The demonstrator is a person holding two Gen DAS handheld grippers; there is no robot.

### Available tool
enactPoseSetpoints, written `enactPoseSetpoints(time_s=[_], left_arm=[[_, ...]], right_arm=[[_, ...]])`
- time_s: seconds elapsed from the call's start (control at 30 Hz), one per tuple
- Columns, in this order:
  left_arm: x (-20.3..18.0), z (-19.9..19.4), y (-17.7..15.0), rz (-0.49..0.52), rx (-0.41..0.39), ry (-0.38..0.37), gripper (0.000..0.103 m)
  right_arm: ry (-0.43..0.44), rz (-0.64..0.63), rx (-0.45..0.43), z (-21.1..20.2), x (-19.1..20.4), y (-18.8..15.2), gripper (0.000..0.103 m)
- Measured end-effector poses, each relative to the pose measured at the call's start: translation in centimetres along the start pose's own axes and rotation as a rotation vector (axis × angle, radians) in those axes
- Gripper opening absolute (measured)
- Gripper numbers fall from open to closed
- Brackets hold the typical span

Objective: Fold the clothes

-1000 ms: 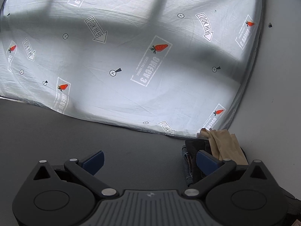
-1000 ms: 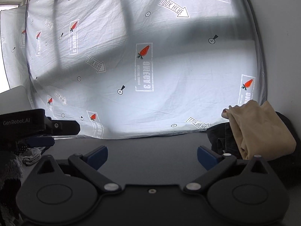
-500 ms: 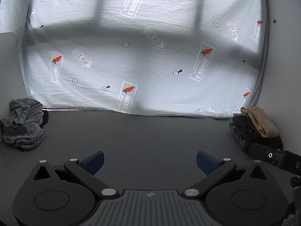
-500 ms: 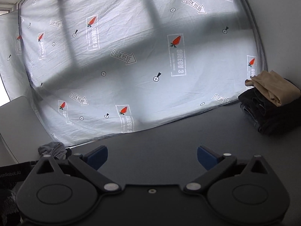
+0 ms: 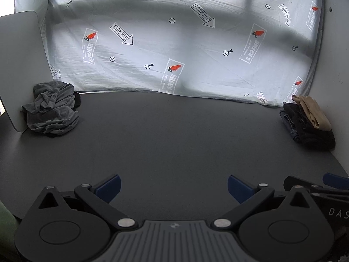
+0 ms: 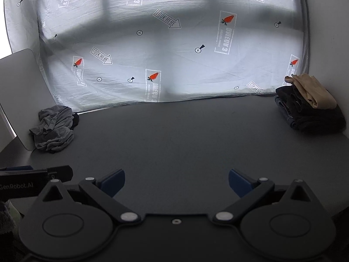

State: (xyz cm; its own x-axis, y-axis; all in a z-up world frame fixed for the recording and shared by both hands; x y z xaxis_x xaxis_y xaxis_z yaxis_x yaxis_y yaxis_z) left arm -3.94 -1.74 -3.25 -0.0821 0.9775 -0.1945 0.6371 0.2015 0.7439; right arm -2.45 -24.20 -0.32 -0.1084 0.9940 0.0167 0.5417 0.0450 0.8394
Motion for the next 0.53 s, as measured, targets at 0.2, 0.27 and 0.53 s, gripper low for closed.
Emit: enactPoseSetpoints(time_s=[0.2, 0.27, 0.53], left_arm=[[1.6, -0.1, -0.9, 0.013, 0.035, -0.026, 0.103], [2.0, -0.4, -1.0, 0.016, 0.026, -0.028, 0.103], [2.7, -0.7, -1.2, 0.024, 0.028, -0.051, 0.103]], right_arm=[[-0.021, 0.004, 0.022, -0.8, 1.9, -1.4, 0.103], [-0.027, 0.007, 0.025, -0.9, 2.2, -1.5, 0.103], [-0.035, 0.010, 0.034, -1.6, 3.4, -1.9, 0.103]])
Point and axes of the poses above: each gripper's, at about its wrist camera, not at the fingertips, and z roughly the way its jaws point, x to its left, y to its top, the point moved 2 cm from there along z, roughly the way its jaws point, and after that the axes turned 7 degrees about -z, right-handed, at the moved point
